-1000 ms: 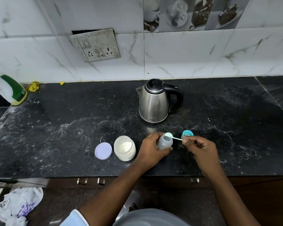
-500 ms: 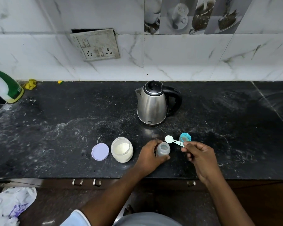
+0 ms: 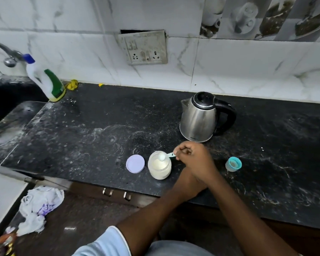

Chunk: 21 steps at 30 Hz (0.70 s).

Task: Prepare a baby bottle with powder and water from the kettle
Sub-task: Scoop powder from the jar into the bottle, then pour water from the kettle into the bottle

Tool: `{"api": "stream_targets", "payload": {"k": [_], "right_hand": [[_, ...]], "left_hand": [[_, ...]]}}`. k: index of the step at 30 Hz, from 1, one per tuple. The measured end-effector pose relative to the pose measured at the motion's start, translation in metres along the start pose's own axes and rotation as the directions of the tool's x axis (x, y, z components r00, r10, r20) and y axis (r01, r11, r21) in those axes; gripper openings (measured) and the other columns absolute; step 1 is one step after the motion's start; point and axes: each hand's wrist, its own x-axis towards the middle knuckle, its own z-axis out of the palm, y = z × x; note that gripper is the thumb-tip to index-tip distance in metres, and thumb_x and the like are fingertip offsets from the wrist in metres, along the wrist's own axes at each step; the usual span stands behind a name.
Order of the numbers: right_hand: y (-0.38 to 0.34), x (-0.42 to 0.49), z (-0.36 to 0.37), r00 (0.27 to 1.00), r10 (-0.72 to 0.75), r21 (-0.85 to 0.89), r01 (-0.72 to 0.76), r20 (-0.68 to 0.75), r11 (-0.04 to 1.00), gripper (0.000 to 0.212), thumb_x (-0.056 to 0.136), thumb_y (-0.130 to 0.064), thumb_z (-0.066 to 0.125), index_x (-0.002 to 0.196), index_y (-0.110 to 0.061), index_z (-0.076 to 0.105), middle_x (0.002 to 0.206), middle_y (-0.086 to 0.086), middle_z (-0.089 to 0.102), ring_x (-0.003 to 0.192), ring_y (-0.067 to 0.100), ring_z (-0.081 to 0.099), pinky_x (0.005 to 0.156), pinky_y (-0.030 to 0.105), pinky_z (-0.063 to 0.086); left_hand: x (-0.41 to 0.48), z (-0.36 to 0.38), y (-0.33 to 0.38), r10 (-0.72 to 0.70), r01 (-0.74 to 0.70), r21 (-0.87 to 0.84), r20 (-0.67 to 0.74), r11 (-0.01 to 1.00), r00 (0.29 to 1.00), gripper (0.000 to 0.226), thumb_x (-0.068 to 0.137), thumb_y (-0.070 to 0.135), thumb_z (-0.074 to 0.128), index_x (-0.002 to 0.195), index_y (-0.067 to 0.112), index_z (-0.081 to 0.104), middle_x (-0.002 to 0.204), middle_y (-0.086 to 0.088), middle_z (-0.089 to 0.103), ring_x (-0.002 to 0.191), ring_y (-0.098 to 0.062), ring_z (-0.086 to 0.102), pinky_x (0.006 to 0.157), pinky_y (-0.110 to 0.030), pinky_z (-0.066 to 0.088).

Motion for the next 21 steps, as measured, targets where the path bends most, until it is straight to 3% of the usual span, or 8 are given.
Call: {"api": "stream_targets", "payload": {"k": [2,5,9,11,14,16,18,21], "right_hand": [[-0.007,0.007,0.015,0.999,-0.034,-0.105,0.036,0.018,0.994,0.007,0.09,-0.022,0.074,0.085,-0.022,0.078,0.065,-0.002,0.069,0.056,0.002,0.054,0.064,0.033,0.05],[-0.012,0.01,0.027,0.987,-0.089,-0.288,0.124,0.13,0.95,0.016,0.095,-0.039,0.068,0.098,-0.025,0.077,0.069,-0.01,0.069,0.065,0.0,0.062,0.065,0.029,0.05],[-0.008,0.014,0.013,0.995,-0.077,-0.315,0.095,0.068,0.944,0.022,0.097,-0.042,0.063,0.106,-0.027,0.076,0.089,-0.008,0.078,0.084,0.012,0.071,0.081,0.036,0.057],[-0.006,0.017,-0.005,0.996,-0.09,-0.252,0.082,-0.02,0.964,0.018,0.098,-0.034,0.066,0.105,-0.023,0.078,0.079,-0.011,0.072,0.075,0.009,0.066,0.077,0.036,0.058],[0.002,0.031,-0.044,0.934,-0.152,-0.132,0.115,-0.323,0.985,0.015,0.098,-0.022,0.068,0.106,-0.015,0.079,0.083,-0.003,0.072,0.071,0.013,0.064,0.073,0.032,0.056],[0.016,0.049,-0.069,0.84,-0.179,-0.092,0.153,-0.512,0.984,0.019,0.099,-0.021,0.066,0.114,-0.014,0.075,0.1,0.003,0.07,0.079,0.015,0.062,0.077,0.029,0.054],[0.033,0.071,-0.09,0.765,-0.112,-0.03,0.12,-0.634,0.992,0.028,0.1,-0.029,0.062,0.122,-0.015,0.069,0.114,0.001,0.063,0.095,0.022,0.063,0.09,0.038,0.054],[0.055,0.102,-0.113,0.737,-0.005,-0.021,-0.013,-0.676,1.0,0.042,0.1,-0.045,0.053,0.126,-0.014,0.064,0.124,0.005,0.062,0.114,0.027,0.059,0.106,0.051,0.045]], "left_hand": [[0.002,-0.003,-0.004,0.019,-0.015,0.111,-0.027,0.994,0.999,0.036,0.105,0.02,0.039,0.127,0.007,0.065,0.124,-0.014,0.068,0.121,-0.018,0.06,0.108,-0.03,0.045],[0.007,0.001,-0.013,0.15,-0.167,0.285,0.081,0.944,0.985,0.042,0.112,0.014,0.042,0.154,0.006,0.039,0.157,-0.015,0.044,0.148,-0.025,0.037,0.118,-0.02,0.019],[0.006,0.003,-0.005,0.117,-0.127,0.223,0.059,0.966,0.991,0.041,0.107,0.025,0.048,0.144,0.008,0.054,0.147,-0.018,0.057,0.139,-0.026,0.05,0.117,-0.034,0.034],[0.007,0.002,-0.004,0.044,-0.043,0.16,-0.005,0.986,0.999,0.046,0.092,0.039,0.061,0.131,0.014,0.064,0.131,-0.011,0.068,0.122,-0.02,0.062,0.103,-0.032,0.047],[0.01,0.003,-0.01,0.073,-0.069,0.097,-0.035,0.993,0.997,0.05,0.081,0.023,0.085,0.126,0.014,0.065,0.124,-0.007,0.069,0.116,-0.02,0.062,0.098,-0.026,0.046],[0.012,0.005,-0.015,0.123,-0.119,0.093,-0.04,0.989,0.992,0.053,0.079,0.021,0.087,0.126,0.014,0.064,0.123,-0.005,0.068,0.114,-0.017,0.061,0.098,-0.019,0.042],[0.013,0.007,-0.014,0.134,-0.131,0.078,-0.031,0.988,0.991,0.054,0.079,0.024,0.087,0.127,0.017,0.063,0.123,-0.001,0.066,0.114,-0.012,0.06,0.097,-0.014,0.04],[0.012,0.007,-0.014,0.14,-0.138,0.081,-0.023,0.987,0.99,0.053,0.08,0.029,0.085,0.128,0.022,0.062,0.124,0.004,0.064,0.114,-0.006,0.06,0.097,-0.013,0.042]]}}
